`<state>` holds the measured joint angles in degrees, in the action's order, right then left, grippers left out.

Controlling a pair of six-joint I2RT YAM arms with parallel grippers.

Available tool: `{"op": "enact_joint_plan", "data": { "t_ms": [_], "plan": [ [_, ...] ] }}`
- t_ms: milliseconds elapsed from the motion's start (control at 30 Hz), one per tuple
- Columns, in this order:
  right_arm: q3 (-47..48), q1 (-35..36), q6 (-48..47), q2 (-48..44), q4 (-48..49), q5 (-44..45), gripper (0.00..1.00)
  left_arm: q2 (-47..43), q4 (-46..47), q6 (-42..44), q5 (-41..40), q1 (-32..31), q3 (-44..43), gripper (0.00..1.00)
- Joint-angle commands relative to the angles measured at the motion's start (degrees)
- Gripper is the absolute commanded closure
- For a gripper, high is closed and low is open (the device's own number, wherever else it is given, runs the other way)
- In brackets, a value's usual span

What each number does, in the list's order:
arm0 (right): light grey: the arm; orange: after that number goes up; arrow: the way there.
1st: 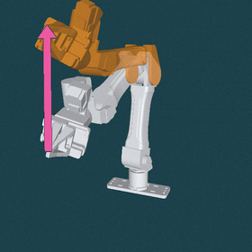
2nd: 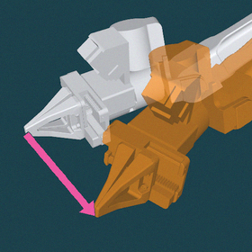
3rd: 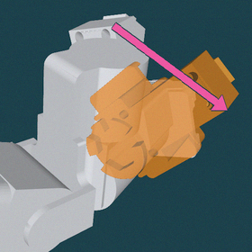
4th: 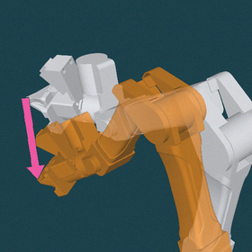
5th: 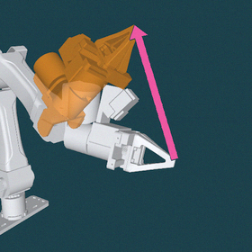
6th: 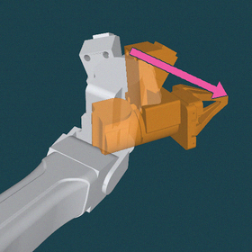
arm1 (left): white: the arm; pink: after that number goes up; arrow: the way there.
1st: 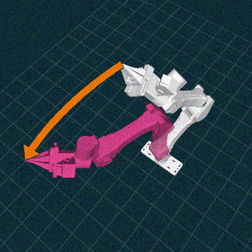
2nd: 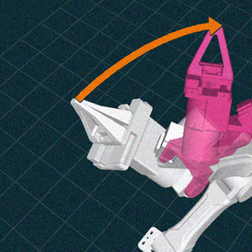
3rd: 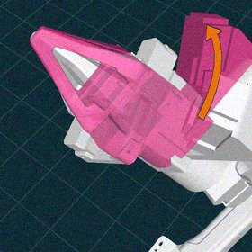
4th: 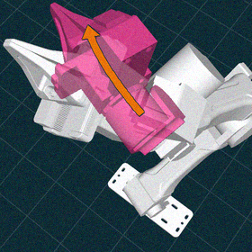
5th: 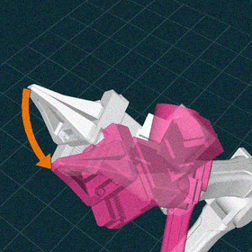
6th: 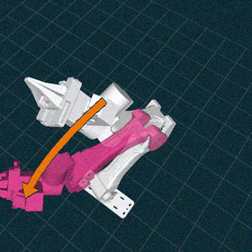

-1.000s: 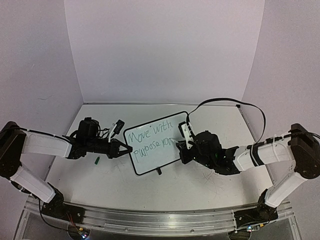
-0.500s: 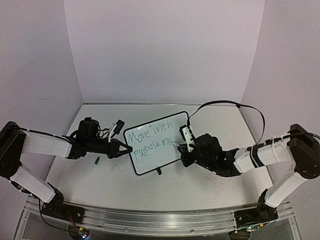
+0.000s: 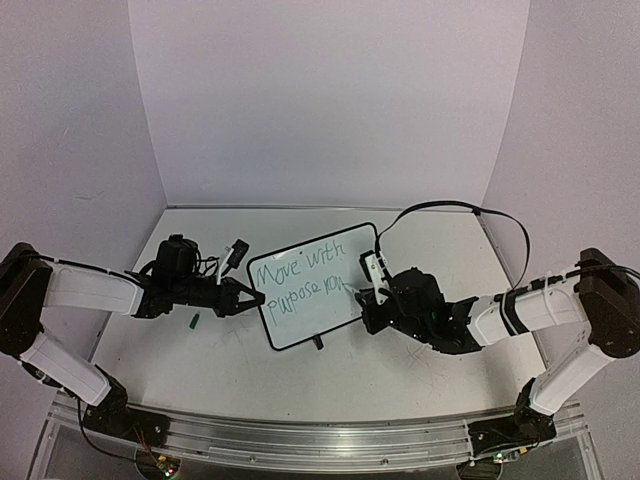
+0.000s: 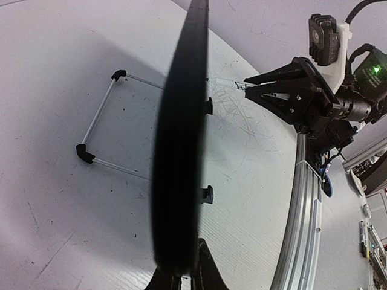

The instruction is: Write a sentence on the whiteboard

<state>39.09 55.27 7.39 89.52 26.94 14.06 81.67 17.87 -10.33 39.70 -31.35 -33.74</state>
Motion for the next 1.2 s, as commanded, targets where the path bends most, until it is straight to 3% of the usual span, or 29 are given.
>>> {"op": "enact_joint_plan", "data": {
  "t_ms": [0, 867, 1167],
  "plan": [
    [-0.6, -0.3, 0.9, -0.4, -0.5, 1.0, 1.0, -1.0, -2.5, 3.6, -3.7, 0.1, -1.0, 1.0],
    [5.1, -1.6, -2.2, -0.2, -0.4, 4.7, 1.0, -0.9, -2.5, 3.6, -3.4, 0.1, -0.9, 1.0],
    [0.1, -1.0, -1.7, -7.2, -0.6, -0.9, 1.0, -1.1, -2.6, 3.6, -4.1, 0.1, -0.9, 1.0]
  ]
}}
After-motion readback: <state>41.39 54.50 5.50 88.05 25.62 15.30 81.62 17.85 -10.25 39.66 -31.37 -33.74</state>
